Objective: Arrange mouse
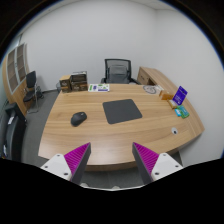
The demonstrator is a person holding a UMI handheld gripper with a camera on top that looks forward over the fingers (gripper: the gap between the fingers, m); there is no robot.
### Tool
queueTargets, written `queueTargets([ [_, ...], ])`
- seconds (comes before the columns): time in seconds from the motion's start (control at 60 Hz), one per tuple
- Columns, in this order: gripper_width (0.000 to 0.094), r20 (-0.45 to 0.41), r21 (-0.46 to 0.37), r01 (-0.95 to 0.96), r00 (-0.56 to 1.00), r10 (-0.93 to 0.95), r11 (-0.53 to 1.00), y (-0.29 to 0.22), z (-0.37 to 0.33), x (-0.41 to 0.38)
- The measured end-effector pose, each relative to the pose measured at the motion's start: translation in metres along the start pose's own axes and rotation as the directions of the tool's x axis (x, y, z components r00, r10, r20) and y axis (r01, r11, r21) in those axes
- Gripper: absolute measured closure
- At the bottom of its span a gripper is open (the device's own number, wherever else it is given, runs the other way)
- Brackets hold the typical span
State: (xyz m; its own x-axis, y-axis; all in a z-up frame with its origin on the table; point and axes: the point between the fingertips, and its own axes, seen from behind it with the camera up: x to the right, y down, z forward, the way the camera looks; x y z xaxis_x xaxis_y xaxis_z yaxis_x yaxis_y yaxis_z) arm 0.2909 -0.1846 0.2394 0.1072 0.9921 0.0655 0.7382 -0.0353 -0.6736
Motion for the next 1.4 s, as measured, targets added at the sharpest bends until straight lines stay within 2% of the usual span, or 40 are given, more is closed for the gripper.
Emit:
queueTargets([
  [0.367, 0.0075, 0.049, -0.007, 0.012, 0.999, -0.012, 1.000, -0.001, 0.038, -0.026],
  [0.967, 0.0072, 0.123, 0.012, 0.027, 0.992, -0.029, 1.000, -0.004, 0.120, -0.145],
  [1.4, 0.0073, 0.113, 0.051, 0.007, 0.993, -0.012, 0.999, -0.009, 0.211, -0.204],
])
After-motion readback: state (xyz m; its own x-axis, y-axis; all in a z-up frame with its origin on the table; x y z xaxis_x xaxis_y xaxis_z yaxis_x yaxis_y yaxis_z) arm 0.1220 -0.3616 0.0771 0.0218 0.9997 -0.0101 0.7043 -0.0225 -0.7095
